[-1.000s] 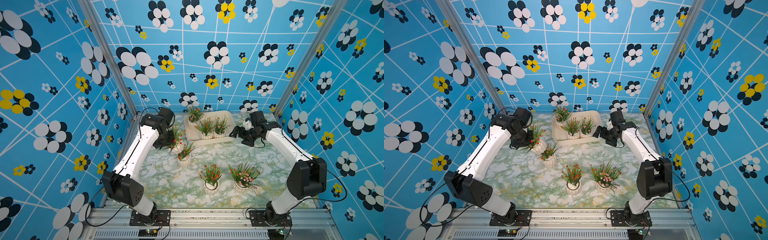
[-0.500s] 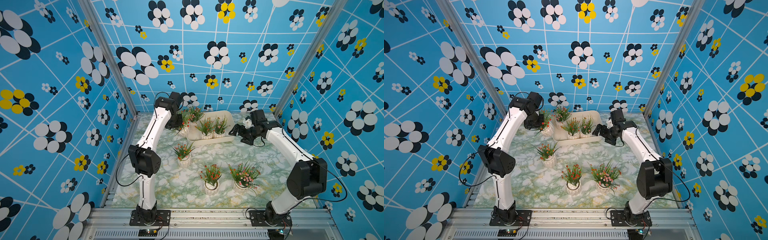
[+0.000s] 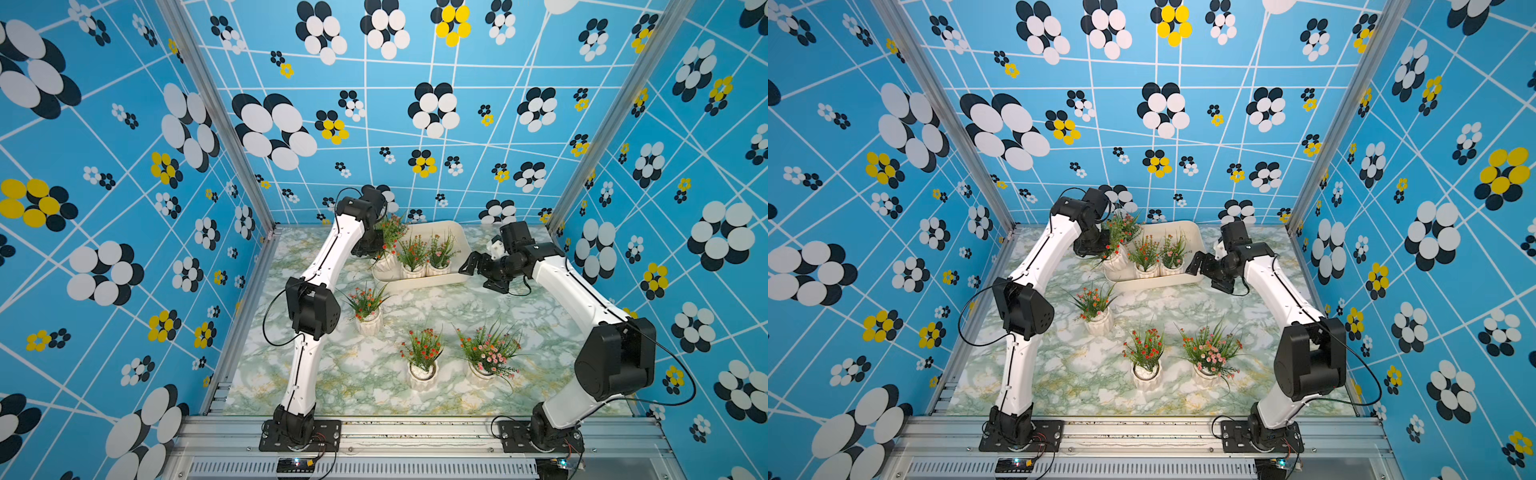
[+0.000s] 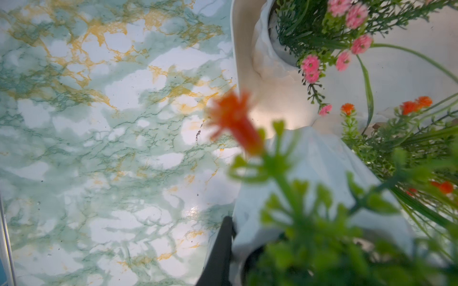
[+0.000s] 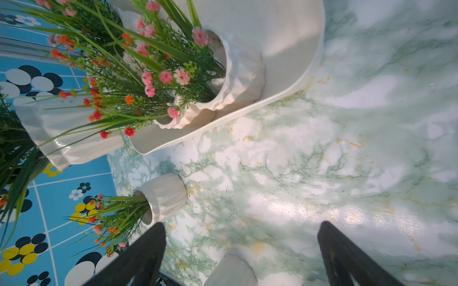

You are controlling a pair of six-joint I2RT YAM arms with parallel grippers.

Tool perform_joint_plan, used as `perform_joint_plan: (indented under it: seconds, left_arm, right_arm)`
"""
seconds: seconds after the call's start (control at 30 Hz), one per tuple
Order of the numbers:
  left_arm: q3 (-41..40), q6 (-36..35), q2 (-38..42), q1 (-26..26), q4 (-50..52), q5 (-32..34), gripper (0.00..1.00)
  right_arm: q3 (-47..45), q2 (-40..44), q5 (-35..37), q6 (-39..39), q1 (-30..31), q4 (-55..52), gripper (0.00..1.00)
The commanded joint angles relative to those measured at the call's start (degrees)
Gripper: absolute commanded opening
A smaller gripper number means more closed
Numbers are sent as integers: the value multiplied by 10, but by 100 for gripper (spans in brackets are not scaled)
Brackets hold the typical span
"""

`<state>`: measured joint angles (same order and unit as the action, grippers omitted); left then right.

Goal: Put the potted gypsophila into the storage box
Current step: Place the baby's breath potted plant at the storage box.

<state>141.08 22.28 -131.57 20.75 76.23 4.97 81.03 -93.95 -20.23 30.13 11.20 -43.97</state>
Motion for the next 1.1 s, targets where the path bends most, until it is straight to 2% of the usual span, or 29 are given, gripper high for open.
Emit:
perform_joint_plan:
  seconds: [0.0, 0.23, 1.07]
  left_arm:
    - [27, -12, -12, 6, -30, 13, 0]
    - [29, -23, -39, 6, -26, 13, 0]
    - [47, -84, -119, 36, 26, 75, 0]
  right_arm:
    - [-13, 20, 14, -17, -2, -24, 98]
    - [-28, 21, 17, -17, -2, -21, 99]
    - [-73, 26, 34, -20, -2, -8, 99]
